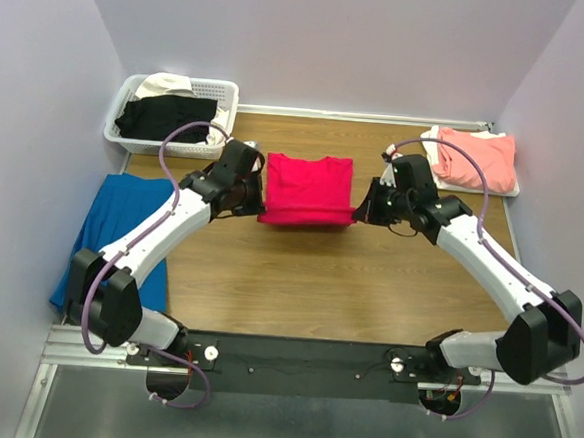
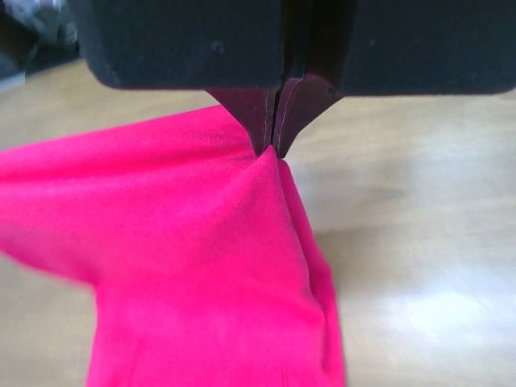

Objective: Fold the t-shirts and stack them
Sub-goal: Fold the long partially folded tshirt into a neat square

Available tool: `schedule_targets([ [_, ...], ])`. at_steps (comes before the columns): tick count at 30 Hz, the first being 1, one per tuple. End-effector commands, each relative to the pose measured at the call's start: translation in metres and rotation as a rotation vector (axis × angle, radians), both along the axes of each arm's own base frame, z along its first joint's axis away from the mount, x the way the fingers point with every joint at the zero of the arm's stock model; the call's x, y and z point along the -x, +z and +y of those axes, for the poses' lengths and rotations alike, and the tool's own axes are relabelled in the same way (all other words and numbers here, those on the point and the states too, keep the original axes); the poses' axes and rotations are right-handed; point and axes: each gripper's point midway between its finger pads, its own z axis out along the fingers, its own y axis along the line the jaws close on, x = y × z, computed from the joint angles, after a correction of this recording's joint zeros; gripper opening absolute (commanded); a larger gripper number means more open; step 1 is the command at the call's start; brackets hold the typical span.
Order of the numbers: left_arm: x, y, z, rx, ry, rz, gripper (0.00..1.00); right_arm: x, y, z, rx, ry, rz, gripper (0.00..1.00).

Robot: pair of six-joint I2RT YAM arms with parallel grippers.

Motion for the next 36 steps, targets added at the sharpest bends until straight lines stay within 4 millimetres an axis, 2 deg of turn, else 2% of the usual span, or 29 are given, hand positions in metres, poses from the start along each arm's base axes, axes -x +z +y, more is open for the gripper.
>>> schedule_targets([
  [1, -0.039, 0.011, 0.028, -0.161, 0.168, -0.047, 0.00, -0.040, 0.007, -0.015, 0.132, -0.075, -0.074, 0.01],
  [2, -0.048, 0.015, 0.025, -0.166, 0.172, -0.053, 0.00, -0.047, 0.005, -0.015, 0.147, -0.082, -0.071, 0.01],
  [5, -0.066, 0.018, 0.018, -0.168, 0.175, -0.061, 0.00, -0.063, 0.015, -0.012, 0.153, -0.085, -0.105, 0.01],
  [10, -0.084, 0.011, 0.008, -0.174, 0.164, -0.054, 0.00, -0.094, 0.014, -0.008, 0.195, -0.114, -0.135, 0.01],
  [11, -0.090, 0.015, 0.006, -0.170, 0.163, -0.066, 0.00, -0.098, 0.015, -0.007, 0.200, -0.115, -0.139, 0.01],
  [12, -0.095, 0.008, 0.003, -0.180, 0.157, -0.055, 0.00, -0.102, 0.014, -0.007, 0.207, -0.120, -0.142, 0.01],
  [13, -0.099, 0.007, 0.003, -0.188, 0.155, -0.059, 0.00, -0.107, 0.007, -0.006, 0.221, -0.124, -0.132, 0.01],
  [14, -0.106, 0.012, 0.000, -0.184, 0.156, -0.073, 0.00, -0.113, 0.010, -0.005, 0.220, -0.130, -0.141, 0.01],
  [15, -0.112, 0.004, -0.001, -0.198, 0.155, -0.062, 0.00, -0.116, 0.007, -0.005, 0.228, -0.135, -0.139, 0.01],
  [19, -0.138, 0.002, -0.005, -0.216, 0.155, -0.071, 0.00, -0.133, -0.003, -0.005, 0.262, -0.156, -0.141, 0.01],
  [20, -0.142, 0.002, -0.004, -0.225, 0.153, -0.070, 0.00, -0.136, -0.014, -0.005, 0.277, -0.154, -0.123, 0.01],
  [21, -0.153, 0.002, -0.007, -0.227, 0.154, -0.079, 0.00, -0.140, -0.012, -0.004, 0.277, -0.160, -0.129, 0.01],
  [26, -0.178, -0.002, -0.009, -0.247, 0.156, -0.077, 0.00, -0.164, -0.027, -0.010, 0.296, -0.199, -0.126, 0.01],
  [27, -0.187, -0.006, -0.007, -0.251, 0.160, -0.077, 0.00, -0.168, -0.038, -0.010, 0.308, -0.200, -0.110, 0.01],
  [28, -0.191, -0.007, -0.008, -0.247, 0.157, -0.078, 0.00, -0.176, -0.034, -0.010, 0.297, -0.207, -0.120, 0.01],
  [31, -0.207, -0.018, -0.007, -0.249, 0.152, -0.066, 0.00, -0.192, -0.046, -0.009, 0.298, -0.214, -0.104, 0.01],
  [33, -0.217, -0.032, -0.009, -0.253, 0.147, -0.046, 0.00, -0.200, -0.050, -0.008, 0.299, -0.216, -0.102, 0.01],
  [34, -0.221, -0.036, -0.009, -0.249, 0.133, -0.041, 0.00, -0.205, -0.063, -0.009, 0.304, -0.214, -0.080, 0.01],
  [36, -0.230, -0.050, -0.010, -0.245, 0.124, -0.027, 0.00, -0.215, -0.063, -0.007, 0.300, -0.220, -0.089, 0.01],
])
